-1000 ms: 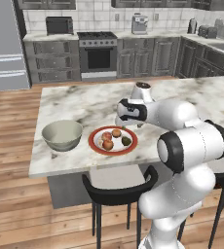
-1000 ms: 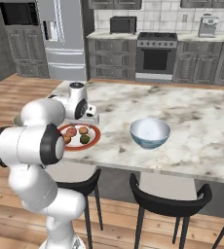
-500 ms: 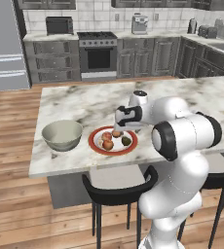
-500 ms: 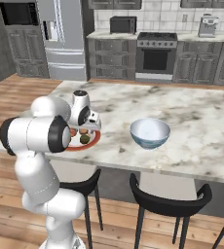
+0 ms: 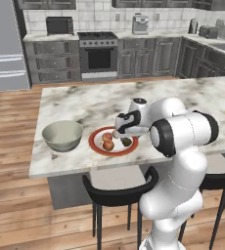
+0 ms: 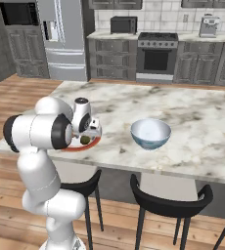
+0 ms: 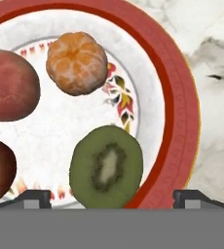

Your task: Take the fruits from the plate on the dining counter and place two fruits in each bowl.

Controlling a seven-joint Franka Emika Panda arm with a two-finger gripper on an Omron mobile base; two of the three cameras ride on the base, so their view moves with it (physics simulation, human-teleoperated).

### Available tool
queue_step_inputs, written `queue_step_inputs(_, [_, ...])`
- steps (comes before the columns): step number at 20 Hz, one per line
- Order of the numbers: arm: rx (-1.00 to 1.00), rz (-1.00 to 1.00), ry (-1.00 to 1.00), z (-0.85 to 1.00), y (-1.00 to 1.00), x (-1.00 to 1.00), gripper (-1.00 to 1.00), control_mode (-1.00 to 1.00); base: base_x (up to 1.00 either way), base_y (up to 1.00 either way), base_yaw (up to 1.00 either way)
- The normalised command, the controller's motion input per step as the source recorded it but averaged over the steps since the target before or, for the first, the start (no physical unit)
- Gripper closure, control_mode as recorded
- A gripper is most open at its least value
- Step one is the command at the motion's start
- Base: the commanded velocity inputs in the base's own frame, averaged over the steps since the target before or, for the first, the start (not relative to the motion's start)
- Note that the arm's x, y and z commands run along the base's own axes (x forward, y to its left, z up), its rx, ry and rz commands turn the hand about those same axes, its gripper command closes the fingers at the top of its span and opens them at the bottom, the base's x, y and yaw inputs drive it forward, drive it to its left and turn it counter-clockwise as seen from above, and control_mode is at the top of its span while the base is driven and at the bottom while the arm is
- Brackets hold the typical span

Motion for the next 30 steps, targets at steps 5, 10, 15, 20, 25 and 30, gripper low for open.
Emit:
queue_step_inputs(5, [0.0,0.0,0.0,-0.25,0.0,0.0,-1.0,-1.0,0.0,0.0,0.0])
queue_step_inputs(10, [0.0,0.0,0.0,-0.18,0.0,0.0,-1.0,-1.0,0.0,0.0,0.0])
queue_step_inputs(15, [0.0,0.0,0.0,-0.11,0.03,0.09,-1.0,-1.0,0.0,0.0,0.0])
queue_step_inputs(20, [0.0,0.0,0.0,-0.06,0.03,0.05,-1.0,-1.0,0.0,0.0,0.0])
queue_step_inputs(25, [0.0,0.0,0.0,-0.02,0.01,0.0,1.0,-1.0,0.0,0.0,0.0])
queue_step_inputs(30, [0.0,0.0,-0.01,0.02,0.0,-0.03,1.0,-1.0,0.0,0.0,0.0])
